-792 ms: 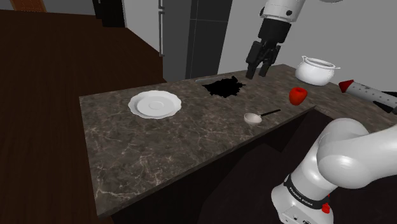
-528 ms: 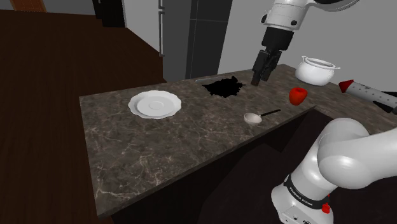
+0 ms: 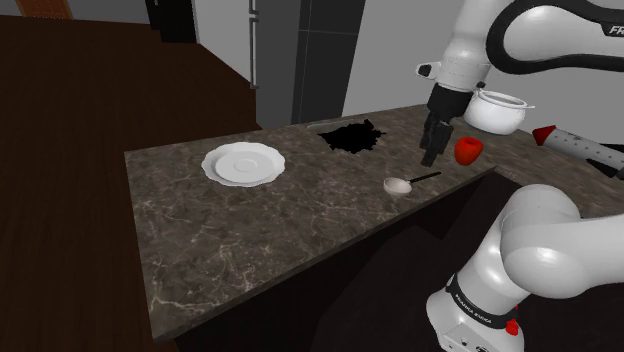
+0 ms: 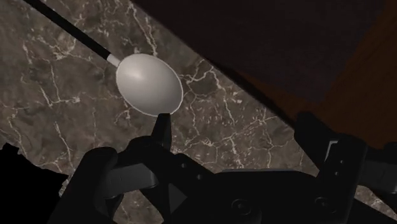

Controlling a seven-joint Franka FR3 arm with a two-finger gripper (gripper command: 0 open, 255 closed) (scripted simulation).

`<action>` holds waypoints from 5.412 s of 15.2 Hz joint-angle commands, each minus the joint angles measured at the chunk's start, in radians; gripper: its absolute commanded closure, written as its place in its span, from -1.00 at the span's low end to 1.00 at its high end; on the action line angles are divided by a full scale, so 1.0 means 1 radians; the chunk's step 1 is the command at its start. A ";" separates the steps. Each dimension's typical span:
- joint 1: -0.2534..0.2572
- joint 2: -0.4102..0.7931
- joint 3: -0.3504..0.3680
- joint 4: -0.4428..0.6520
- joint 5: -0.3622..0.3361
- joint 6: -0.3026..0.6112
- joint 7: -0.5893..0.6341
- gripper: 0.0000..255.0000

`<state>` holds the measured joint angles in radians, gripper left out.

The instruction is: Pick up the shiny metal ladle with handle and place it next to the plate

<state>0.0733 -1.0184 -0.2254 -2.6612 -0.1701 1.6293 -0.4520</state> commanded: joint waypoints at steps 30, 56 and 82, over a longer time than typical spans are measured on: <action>0.082 0.203 -0.713 -0.182 -0.746 0.574 -0.897 -1.00; 0.075 0.075 -0.554 -0.083 -0.606 0.345 -0.950 1.00; 0.434 0.397 -0.196 0.075 -0.254 0.387 -0.519 1.00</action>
<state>0.4821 -0.6570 -0.4381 -2.6057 -0.4457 2.0061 -0.9979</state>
